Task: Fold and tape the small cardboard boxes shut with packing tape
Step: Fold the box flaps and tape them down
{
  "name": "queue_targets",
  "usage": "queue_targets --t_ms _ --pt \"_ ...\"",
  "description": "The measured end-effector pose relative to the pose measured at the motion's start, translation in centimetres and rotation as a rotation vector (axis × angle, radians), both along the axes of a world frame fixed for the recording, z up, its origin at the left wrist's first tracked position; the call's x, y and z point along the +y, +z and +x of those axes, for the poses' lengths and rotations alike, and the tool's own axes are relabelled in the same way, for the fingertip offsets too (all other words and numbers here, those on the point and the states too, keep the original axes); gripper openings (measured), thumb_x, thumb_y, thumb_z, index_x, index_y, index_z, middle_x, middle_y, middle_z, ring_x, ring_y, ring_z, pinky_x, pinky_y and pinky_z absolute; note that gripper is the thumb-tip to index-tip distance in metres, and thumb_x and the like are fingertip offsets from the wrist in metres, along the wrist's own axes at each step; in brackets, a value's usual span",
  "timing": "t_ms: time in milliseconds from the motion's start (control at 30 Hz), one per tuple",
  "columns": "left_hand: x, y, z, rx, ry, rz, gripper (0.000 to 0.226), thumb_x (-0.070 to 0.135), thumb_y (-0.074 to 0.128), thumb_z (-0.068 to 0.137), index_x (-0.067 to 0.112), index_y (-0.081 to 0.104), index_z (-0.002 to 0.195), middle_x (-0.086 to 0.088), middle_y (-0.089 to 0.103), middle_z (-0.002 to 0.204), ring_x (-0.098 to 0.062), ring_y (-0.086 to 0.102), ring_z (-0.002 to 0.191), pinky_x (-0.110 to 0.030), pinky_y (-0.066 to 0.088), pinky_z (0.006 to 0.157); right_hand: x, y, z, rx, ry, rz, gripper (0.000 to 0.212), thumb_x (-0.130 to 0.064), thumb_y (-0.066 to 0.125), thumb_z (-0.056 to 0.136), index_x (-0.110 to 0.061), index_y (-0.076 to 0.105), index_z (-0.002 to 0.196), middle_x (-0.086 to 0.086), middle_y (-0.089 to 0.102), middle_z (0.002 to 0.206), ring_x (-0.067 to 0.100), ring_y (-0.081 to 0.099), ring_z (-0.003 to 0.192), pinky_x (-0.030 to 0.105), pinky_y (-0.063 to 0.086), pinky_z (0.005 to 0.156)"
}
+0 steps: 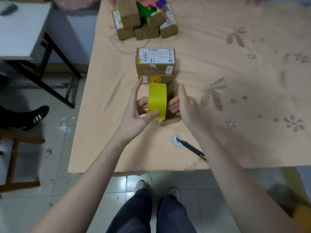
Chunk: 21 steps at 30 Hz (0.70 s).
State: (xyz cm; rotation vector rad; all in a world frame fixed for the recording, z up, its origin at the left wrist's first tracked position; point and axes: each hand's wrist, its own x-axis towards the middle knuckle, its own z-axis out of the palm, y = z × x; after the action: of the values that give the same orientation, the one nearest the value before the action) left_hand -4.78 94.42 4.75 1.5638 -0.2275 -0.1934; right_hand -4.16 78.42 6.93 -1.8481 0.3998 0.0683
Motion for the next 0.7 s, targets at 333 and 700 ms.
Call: queue_targets --t_ms 333,700 --pt "-4.2 9.0 -1.5 -0.367 0.039 0.27 0.058 0.013 0.075 0.079 0.026 0.052 0.131 0.014 0.063 0.098 0.004 0.049 0.091 -0.006 0.032 0.081 -3.4 8.2 -4.4 -0.218 0.193 0.473 0.039 -0.006 0.06 0.085 -0.01 0.058 0.124 0.011 0.066 0.119 0.025 0.06 0.115 0.045 0.046 0.102" --pt "-6.8 17.1 -2.4 -0.348 0.158 0.089 0.008 0.013 0.07 0.085 0.021 0.072 0.087 -0.001 0.06 0.095 0.001 0.056 0.088 -0.014 0.046 0.063 -6.2 14.9 -7.0 -0.357 0.309 0.33 0.039 -0.014 0.061 0.076 -0.025 0.061 0.113 0.006 0.069 0.11 0.02 0.065 0.104 0.033 0.053 0.087"
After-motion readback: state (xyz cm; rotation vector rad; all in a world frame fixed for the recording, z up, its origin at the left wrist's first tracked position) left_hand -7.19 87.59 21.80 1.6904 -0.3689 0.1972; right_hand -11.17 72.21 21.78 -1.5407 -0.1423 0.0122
